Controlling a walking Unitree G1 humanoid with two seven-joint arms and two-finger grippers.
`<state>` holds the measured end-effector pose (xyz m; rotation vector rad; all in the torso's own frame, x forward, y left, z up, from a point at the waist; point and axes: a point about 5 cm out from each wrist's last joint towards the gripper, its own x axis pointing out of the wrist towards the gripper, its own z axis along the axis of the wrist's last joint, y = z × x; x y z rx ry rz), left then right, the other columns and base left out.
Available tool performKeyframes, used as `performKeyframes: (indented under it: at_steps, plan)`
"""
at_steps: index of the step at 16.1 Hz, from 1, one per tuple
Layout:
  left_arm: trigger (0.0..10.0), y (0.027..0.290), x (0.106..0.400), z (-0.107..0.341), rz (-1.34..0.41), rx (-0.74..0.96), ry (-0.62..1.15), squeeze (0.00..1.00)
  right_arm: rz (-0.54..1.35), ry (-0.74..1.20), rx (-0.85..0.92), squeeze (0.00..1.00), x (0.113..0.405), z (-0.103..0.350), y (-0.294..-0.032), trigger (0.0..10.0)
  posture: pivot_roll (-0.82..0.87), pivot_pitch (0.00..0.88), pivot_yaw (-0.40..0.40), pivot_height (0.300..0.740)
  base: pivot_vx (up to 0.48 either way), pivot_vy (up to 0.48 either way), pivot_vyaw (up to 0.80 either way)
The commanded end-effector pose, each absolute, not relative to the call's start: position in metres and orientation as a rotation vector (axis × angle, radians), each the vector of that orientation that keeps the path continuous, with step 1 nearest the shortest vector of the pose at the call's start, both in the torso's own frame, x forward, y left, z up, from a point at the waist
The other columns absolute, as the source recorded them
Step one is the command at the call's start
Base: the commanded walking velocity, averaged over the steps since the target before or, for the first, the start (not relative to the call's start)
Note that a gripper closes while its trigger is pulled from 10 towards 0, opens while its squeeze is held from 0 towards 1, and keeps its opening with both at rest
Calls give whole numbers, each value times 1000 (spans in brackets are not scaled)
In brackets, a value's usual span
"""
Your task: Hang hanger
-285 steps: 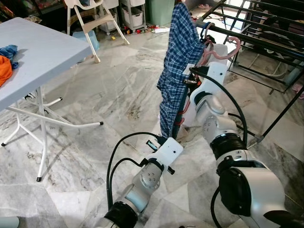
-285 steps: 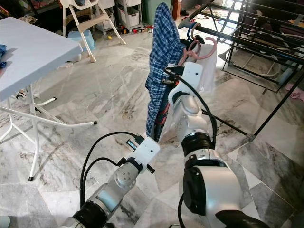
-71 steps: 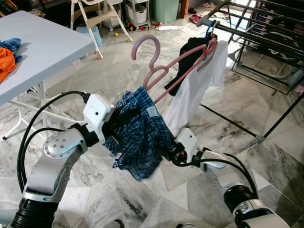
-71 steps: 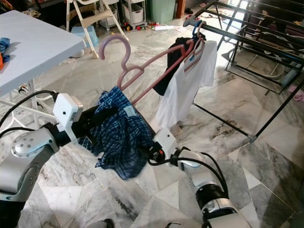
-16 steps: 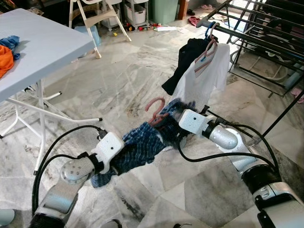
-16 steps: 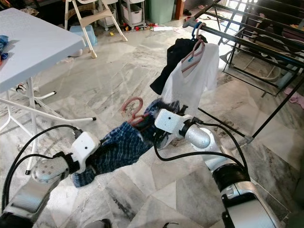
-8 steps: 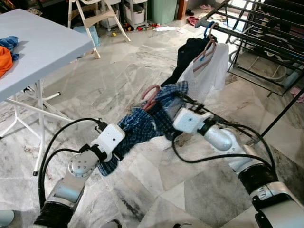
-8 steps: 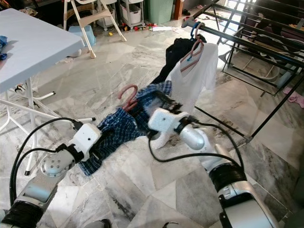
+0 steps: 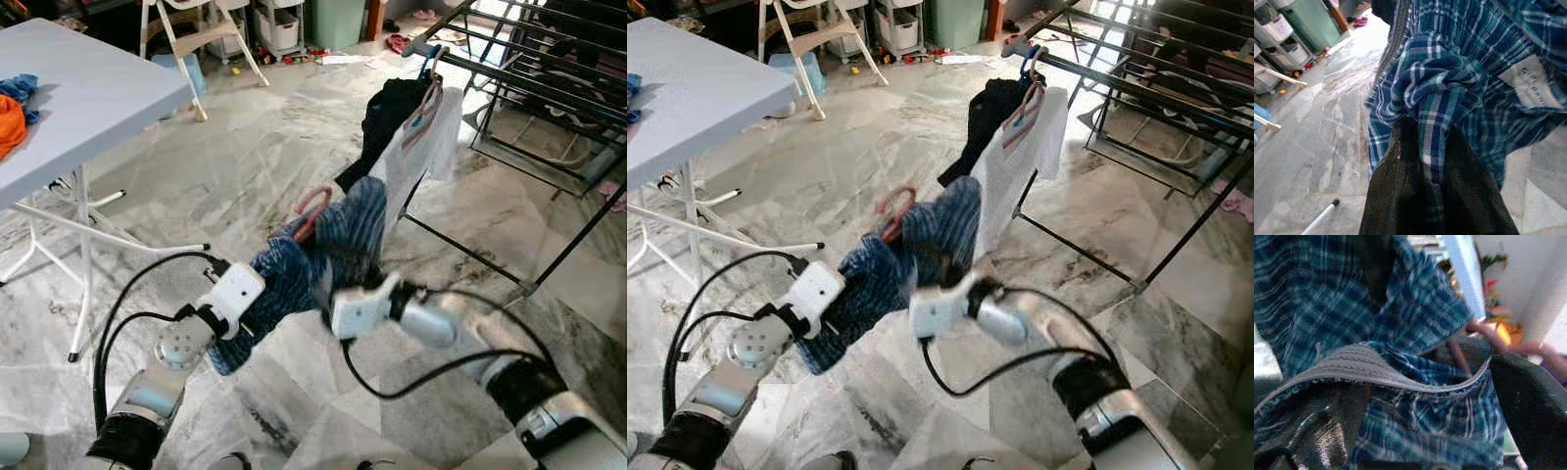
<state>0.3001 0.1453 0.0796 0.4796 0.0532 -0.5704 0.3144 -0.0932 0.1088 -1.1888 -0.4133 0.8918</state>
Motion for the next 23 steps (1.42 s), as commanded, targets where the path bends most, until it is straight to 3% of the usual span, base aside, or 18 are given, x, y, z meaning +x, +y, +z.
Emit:
performKeyframes:
  at_steps: [1, 5, 6, 8, 9, 12, 13, 14, 15, 16, 17, 18, 23]
  plan:
    - [0, 143, 307, 91, -568, 491, -3, 0, 872, -393, -1190, 894, 320, 114, -100, 10000, -53, 101, 8, 740, 0, 0, 0]
    - [0, 149, 310, 92, -553, 494, -7, 0, 722, -388, -1219, 843, 340, 135, -126, 10000, -50, 95, 8, 740, 0, 0, 0]
    - [0, 152, 310, 91, -552, 499, -4, 0, 617, -416, -1210, 663, 349, 149, -136, 10000, -53, 95, 8, 740, 0, 0, 0]
    - [0, 154, 309, 89, -565, 504, 8, 0, 611, -414, -1185, 651, 350, 154, -140, 10000, -58, 95, 9, 740, 0, 0, 0]
    - [0, 155, 306, 86, -582, 509, 16, 0, 614, -413, -1193, 557, 350, 155, -143, 10000, -60, 96, 9, 740, 0, 0, 0]
    - [0, 158, 299, 82, -625, 526, 19, 0, 680, -375, -1150, 463, 348, 151, -147, 10000, -60, 97, 9, 740, 0, 0, 0]
    - [0, 159, 299, 82, -624, 529, 21, 0, 727, -349, -1104, 200, 345, 149, -145, 10000, -61, 97, 9, 740, 0, 0, 0]
    - [0, 161, 298, 80, -622, 536, 27, 0, 837, -300, -1045, 122, 337, 144, -140, 10000, -61, 97, 9, 740, 0, 0, 0]
    - [0, 163, 298, 79, -614, 541, 37, 0, 871, -328, -1126, 8, 334, 144, -139, 10000, -61, 96, 11, 740, 0, 0, 0]
    - [0, 163, 298, 78, -615, 540, 38, 0, 716, -379, -1115, 0, 347, 160, -144, 10000, -64, 97, 10, 740, 0, 0, 0]
    - [0, 162, 298, 78, -617, 539, 36, 0, 688, -401, -1212, 0, 350, 163, -148, 10000, -66, 97, 10, 740, 0, 0, 0]
    - [0, 161, 298, 79, -623, 536, 31, 0, 700, -382, -1304, 0, 350, 158, -155, 10000, -68, 97, 7, 740, 0, 0, 0]
    - [0, 166, 297, 84, -637, 548, 19, 0, 806, -171, -1253, 0, 343, 147, -187, 10000, -64, 97, 6, 740, 0, 0, 0]
